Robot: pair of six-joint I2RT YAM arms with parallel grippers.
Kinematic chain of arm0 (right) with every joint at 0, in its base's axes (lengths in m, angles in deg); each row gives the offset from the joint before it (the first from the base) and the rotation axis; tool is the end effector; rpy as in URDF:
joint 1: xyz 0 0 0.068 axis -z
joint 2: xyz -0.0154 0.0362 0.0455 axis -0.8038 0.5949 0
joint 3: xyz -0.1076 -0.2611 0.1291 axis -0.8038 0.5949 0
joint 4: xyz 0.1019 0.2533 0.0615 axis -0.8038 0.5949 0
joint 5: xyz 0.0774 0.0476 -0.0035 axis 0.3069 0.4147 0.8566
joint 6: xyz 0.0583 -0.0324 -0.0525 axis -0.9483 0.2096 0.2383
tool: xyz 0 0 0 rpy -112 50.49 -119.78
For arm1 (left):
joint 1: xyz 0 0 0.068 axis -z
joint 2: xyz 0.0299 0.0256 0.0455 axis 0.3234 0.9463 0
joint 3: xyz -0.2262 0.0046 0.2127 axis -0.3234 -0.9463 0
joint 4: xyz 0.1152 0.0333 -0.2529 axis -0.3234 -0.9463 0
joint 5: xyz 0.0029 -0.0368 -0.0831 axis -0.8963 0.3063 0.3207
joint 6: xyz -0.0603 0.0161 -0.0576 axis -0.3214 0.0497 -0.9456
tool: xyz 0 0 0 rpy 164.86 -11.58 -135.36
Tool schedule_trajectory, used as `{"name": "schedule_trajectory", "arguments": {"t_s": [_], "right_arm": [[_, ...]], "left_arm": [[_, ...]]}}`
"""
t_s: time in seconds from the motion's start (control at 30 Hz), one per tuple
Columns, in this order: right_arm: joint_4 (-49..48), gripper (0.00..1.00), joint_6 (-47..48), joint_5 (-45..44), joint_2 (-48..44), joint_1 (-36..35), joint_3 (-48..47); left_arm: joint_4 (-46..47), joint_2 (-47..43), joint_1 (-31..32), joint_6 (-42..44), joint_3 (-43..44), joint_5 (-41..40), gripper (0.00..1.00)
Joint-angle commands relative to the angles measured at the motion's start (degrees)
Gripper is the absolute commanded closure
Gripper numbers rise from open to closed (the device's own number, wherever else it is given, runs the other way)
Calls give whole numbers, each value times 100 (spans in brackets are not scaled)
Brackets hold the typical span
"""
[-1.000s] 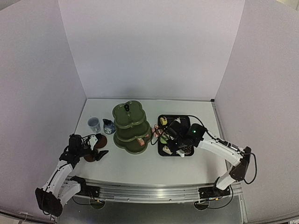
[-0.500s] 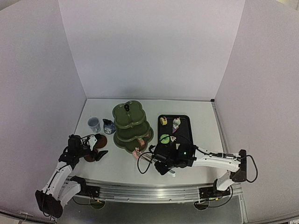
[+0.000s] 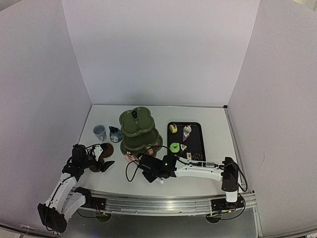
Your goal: Serve the afternoon tea
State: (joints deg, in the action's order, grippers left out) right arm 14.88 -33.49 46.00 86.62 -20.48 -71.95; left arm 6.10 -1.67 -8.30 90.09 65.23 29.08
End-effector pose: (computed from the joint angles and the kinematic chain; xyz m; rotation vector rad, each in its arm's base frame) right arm 0.1516 0.4509 0.2603 -0.9971 2.3825 0.2665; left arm 0.1705 -0.0725 0.2310 0.9957 1.8668 -0.4306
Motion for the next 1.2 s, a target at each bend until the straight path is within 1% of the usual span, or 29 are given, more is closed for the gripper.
{"name": "schedule_trajectory", "arguments": {"t_s": [0.0,0.27,0.43,0.63,0.9,1.17], "right_arm": [[-386,100,-33,-536,419,0,-562],[-439,100,-322,-952,1124,92,-1074],[-525,100,-541,-1242,1315,168,-1215],[-600,100,-763,-1351,1441,281,-1241],[-613,100,-844,-1374,1300,348,-1050],[-574,100,-1013,-1126,624,340,-248]], "left_arm": [[37,-35,16,128,-39,88,6],[85,13,23,365,-135,198,6],[65,22,19,489,-159,214,6],[122,80,21,499,-220,264,6],[191,171,20,545,-230,291,6],[173,158,16,554,-250,260,6]]}}
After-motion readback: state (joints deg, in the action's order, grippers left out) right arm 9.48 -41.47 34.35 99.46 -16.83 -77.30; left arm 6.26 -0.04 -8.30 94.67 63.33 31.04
